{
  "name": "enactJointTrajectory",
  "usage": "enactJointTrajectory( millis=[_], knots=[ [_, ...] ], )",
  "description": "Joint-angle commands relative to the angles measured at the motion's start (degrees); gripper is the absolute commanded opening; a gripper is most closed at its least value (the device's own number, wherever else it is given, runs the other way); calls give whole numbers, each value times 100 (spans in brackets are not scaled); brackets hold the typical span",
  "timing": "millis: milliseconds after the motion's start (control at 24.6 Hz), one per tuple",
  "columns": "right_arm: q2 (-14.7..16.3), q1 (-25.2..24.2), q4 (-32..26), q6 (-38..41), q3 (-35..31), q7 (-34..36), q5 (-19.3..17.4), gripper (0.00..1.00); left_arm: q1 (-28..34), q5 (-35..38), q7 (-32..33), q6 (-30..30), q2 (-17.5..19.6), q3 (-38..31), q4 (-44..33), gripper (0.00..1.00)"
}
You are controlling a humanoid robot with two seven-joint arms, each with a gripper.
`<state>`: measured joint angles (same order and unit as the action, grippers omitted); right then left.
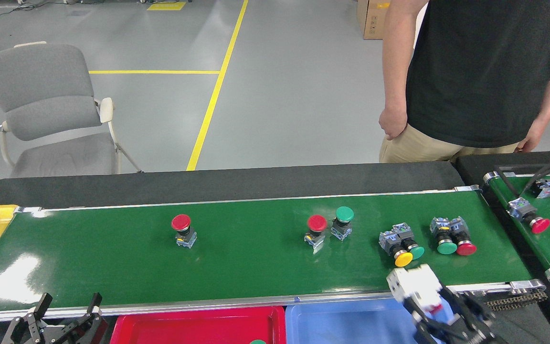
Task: Pick switch part from conveyor to tray
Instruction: 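Lift the white relay block with the right gripper into the blue tray, then grasp a red-capped switch with left hand, yellow-capped switch with right gripper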
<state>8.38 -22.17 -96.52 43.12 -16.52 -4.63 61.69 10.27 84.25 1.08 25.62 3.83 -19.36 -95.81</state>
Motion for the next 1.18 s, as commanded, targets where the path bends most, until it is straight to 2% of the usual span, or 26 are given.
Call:
enactJointTrajectory(
  millis=[0, 163, 244, 285, 407, 569, 692, 732, 814, 895, 936, 976, 1058, 1139],
  knots=[
    [-170, 20, -60, 188, -89, -11, -25, 100, -306, 82, 50, -84, 83, 310, 45, 100],
    [-399, 38, -122, 188, -98, -55, -16, 100, -640, 636, 94, -163, 3, 670, 300, 100],
    [-548, 187, -148, -770, -80, -55, 107, 100, -957, 821, 103, -233, -32, 802, 590, 100],
    [-575, 380, -148, -1297, -36, -55, 282, 99, -1123, 829, 103, -268, -41, 854, 827, 100],
    [-742, 855, -148, -2212, 316, -55, 889, 99, -1616, 829, 103, -321, 30, 828, 1522, 100],
    [-794, 1312, -139, -2519, 974, -99, 1196, 99, -2126, 803, 94, -321, 109, 793, 2233, 100],
    [-917, 1637, -34, -3143, 1695, -337, 1627, 99, -2301, 803, 94, -330, 179, 775, 2550, 98],
    [-935, 1760, 54, -3424, 1959, -407, 1750, 100, -2389, 803, 94, -383, 179, 767, 2691, 94],
    [-926, 2033, 283, -3934, 2469, -451, 1847, 100, -2583, 803, 85, -655, 179, 775, 2972, 74],
    [-909, 2261, 494, -4295, 2847, -451, 1856, 100, -2671, 786, 33, -866, 179, 775, 3148, 45],
    [-900, 2376, 608, -4453, 3023, -460, 1856, 100, -2679, 750, 6, -857, 188, 775, 3183, 24],
    [-900, 2455, 687, -4558, 3119, -460, 1864, 100, -2679, 680, -2, -857, 170, 758, 3183, 12],
    [-900, 2534, 836, -4620, 3190, -460, 1864, 100, -2662, 364, -11, -840, 188, 802, 3174, 3],
    [-909, 2560, 959, -4629, 3190, -460, 1864, 100, -2583, 126, -82, -743, 197, 854, 3121, 0]
  ],
)
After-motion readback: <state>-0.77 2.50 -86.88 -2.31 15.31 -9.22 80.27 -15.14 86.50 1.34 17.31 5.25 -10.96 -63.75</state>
